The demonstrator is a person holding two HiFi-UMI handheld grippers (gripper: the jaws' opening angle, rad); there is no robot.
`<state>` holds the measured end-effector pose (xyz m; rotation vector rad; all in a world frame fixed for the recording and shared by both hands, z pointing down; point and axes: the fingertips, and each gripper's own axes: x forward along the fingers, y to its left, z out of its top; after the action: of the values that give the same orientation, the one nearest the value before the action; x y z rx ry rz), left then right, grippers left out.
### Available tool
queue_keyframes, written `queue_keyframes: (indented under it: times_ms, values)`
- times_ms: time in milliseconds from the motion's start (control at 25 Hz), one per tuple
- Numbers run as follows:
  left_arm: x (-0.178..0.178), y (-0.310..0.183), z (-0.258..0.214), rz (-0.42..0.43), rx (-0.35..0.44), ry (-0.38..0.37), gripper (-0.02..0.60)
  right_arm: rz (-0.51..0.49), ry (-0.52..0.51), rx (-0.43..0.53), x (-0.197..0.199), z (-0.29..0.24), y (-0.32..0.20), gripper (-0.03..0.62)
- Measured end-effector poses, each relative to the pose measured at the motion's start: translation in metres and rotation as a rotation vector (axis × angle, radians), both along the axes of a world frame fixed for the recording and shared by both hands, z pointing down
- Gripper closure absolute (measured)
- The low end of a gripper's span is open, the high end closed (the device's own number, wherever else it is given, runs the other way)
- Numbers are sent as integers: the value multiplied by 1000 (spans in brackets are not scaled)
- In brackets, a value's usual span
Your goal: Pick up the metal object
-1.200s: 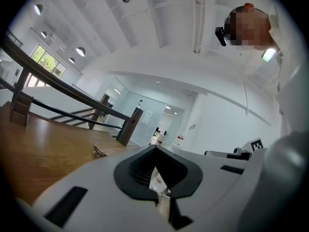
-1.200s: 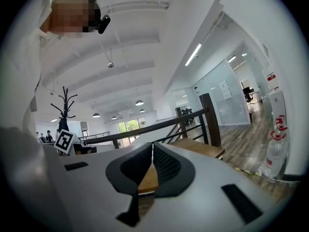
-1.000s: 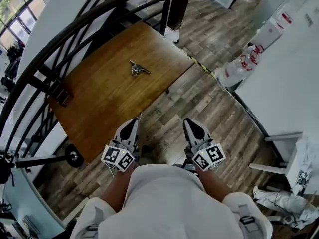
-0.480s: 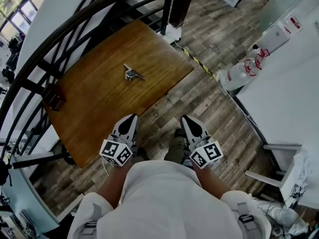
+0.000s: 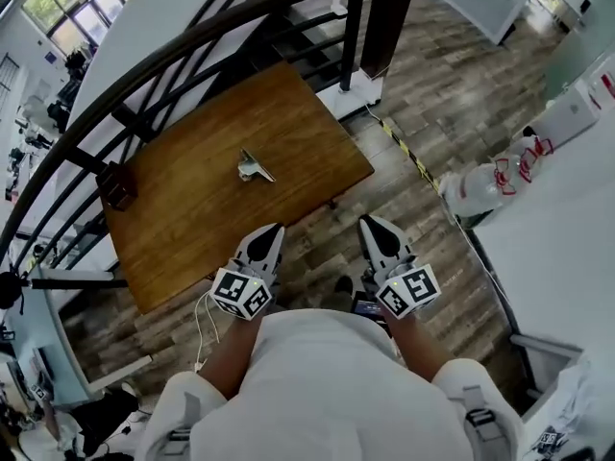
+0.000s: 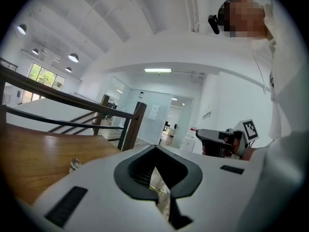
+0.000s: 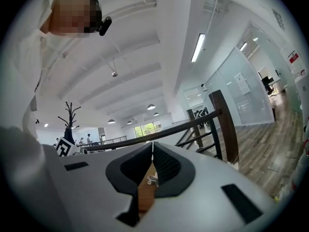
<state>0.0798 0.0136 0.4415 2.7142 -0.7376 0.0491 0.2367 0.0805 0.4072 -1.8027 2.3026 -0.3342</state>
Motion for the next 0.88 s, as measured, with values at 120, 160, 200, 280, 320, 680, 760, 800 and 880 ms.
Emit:
queue_keyframes:
  times_ms: [120, 160, 200, 280, 320, 680, 760, 800, 880]
  values:
    - [12, 0, 0, -67, -8, -11, 569, -47, -24, -9, 22, 6, -2, 568]
    - [14, -1, 1, -90, -11, -14, 569, -63, -32, -15, 26, 9, -4, 569]
    - [14, -2, 1, -113, -12, -18, 569, -78, -39, -21, 31, 13, -5, 569]
    - [14, -7, 0, -158, -9, -23, 569, -109, -53, -34, 38, 18, -9, 568]
    - [13, -10, -2, -179, -8, -24, 569, -122, -64, -42, 42, 21, -12, 569]
    - [-19, -55, -6, -279, 2, -24, 569, -189, -100, -66, 37, 34, -67, 569]
    - [-31, -71, -2, -303, -7, -8, 569, -204, -84, -74, 27, 35, -81, 569]
    - [-38, -80, 2, -316, -18, 0, 569, -207, -78, -82, 23, 36, -88, 568]
    - [-52, -100, 8, -341, -43, 12, 569, -208, -77, -99, 15, 37, -104, 568]
